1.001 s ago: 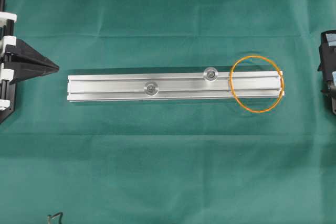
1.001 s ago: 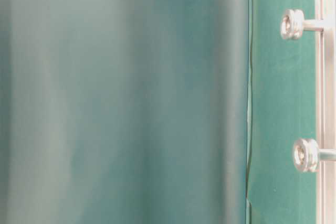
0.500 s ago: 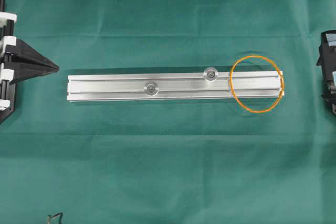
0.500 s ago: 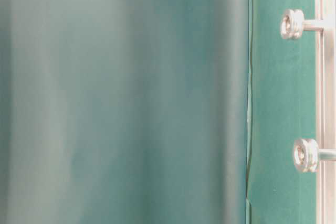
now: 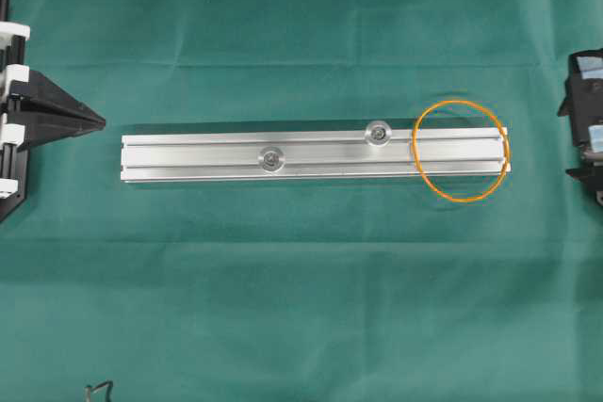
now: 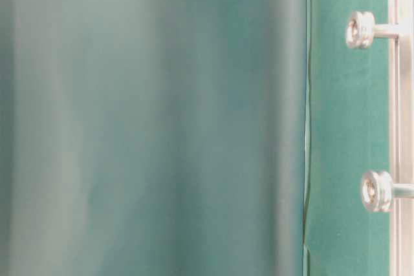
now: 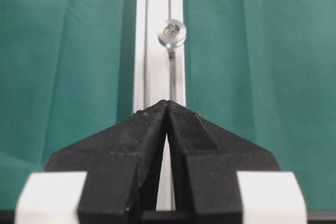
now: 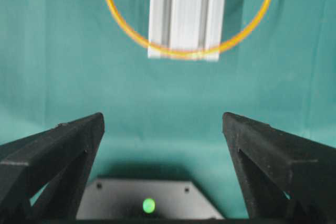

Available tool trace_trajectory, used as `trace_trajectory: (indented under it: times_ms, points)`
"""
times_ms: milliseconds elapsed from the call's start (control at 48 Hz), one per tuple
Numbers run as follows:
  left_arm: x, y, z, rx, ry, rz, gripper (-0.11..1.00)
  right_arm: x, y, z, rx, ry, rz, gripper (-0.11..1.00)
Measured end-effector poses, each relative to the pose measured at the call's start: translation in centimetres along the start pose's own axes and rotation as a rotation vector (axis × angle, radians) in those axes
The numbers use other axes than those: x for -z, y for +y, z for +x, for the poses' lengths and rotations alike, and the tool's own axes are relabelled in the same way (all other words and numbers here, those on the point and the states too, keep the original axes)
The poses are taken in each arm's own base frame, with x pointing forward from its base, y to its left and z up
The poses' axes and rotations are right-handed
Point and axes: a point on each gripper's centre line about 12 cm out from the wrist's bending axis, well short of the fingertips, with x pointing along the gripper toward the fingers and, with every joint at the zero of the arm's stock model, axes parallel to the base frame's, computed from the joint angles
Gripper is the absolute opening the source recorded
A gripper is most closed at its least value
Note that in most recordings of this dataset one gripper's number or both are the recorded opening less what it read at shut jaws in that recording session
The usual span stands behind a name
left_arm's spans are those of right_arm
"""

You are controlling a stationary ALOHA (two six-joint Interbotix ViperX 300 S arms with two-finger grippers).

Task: Hook the rubber onto the shaft.
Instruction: 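Open the right gripper and move it over the orange rubber band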

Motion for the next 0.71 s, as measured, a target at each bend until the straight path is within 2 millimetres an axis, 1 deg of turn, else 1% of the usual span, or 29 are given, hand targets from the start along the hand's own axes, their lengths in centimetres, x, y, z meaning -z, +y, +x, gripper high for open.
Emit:
trace_trajectory:
  times_ms: [479, 584, 709]
  points:
    - [0.1, 0.0, 0.0, 0.001, 0.003, 0.002, 0.02, -5.3, 0.5, 1.8, -0.006, -0.046, -0.004, 0.99]
    - [0.0, 0.0, 0.0, 0.001, 0.0, 0.002, 0.02, -6.0, 0.6, 2.2, -0.008, -0.047, -0.005, 0.99]
    - [0.0, 0.0, 0.0, 0.001, 0.0, 0.002, 0.02, -6.3, 0.6, 2.2, -0.006, -0.047, -0.006, 0.99]
